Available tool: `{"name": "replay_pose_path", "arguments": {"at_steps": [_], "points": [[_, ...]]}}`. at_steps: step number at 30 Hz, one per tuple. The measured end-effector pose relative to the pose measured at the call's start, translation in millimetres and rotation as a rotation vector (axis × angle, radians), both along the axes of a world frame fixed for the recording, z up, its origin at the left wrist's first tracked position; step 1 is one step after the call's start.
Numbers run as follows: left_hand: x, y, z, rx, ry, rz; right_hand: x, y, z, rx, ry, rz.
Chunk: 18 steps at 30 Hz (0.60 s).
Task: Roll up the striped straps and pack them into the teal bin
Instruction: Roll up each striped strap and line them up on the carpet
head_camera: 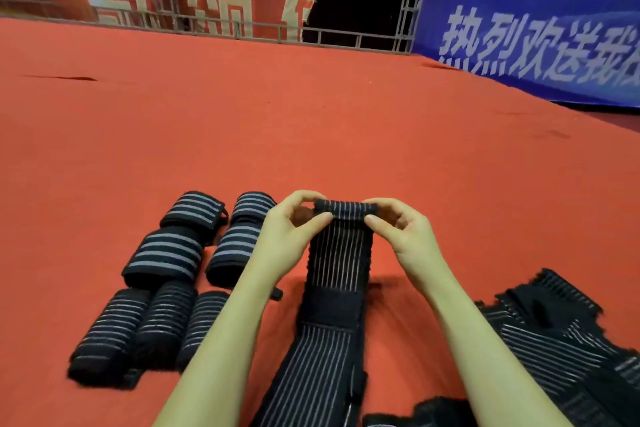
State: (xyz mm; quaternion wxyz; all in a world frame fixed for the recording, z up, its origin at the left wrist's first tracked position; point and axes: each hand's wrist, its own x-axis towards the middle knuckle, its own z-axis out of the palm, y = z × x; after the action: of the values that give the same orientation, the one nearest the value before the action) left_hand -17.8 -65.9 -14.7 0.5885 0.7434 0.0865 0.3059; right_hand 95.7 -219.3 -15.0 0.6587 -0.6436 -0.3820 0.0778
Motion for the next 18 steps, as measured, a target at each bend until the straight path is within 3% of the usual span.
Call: {"name": "replay_pose_path", "arguments": {"at_steps": [9,14,18], "points": [[35,21,-52,-0.087,0.121,-0.116,33,18,-61,-0.02,0.044,0.048],[44,21,-69,-0.231,0.044,-0.059,44,22,-70,-0.002,0.085,0.095],[49,20,-74,-0.216,-0.013,-0.034,45,21,-78,0.044,0.146,0.124]]}}
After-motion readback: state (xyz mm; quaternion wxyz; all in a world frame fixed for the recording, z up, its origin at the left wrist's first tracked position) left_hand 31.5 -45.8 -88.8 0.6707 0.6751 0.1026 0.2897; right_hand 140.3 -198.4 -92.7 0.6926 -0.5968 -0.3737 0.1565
